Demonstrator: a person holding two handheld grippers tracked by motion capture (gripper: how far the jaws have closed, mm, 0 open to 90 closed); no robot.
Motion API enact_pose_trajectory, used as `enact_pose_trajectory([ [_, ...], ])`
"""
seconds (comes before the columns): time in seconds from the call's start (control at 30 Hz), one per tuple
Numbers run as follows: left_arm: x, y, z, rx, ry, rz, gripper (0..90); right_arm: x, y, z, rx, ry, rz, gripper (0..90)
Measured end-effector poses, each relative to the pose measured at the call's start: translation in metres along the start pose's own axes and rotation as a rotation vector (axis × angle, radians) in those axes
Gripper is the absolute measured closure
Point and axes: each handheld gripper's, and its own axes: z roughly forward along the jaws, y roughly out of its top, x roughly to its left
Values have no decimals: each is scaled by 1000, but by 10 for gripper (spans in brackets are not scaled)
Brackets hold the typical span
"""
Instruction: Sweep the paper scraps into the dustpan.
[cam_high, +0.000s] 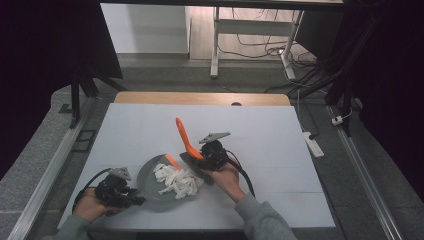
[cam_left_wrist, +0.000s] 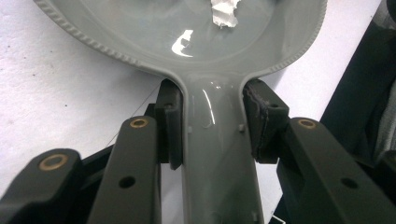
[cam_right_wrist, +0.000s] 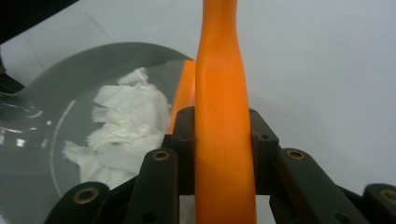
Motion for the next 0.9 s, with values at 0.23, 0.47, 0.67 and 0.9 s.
enact_pose_trajectory([
  [0.23, -1, 1, 1, 2, -1, 4, 621, 17, 8, 14, -1, 45, -10, 702],
  [0.47, -1, 1, 2, 2, -1, 5, 621, 33, 18, 26, -1, 71, -30, 702],
  [0.67, -1, 1, 2, -1, -4, 6, 621, 43, 22, 31, -25, 161, -27, 702],
  [0.9, 1, 0, 2, -4, -8, 4, 621, 33, 26, 15, -89, 137, -27, 702],
])
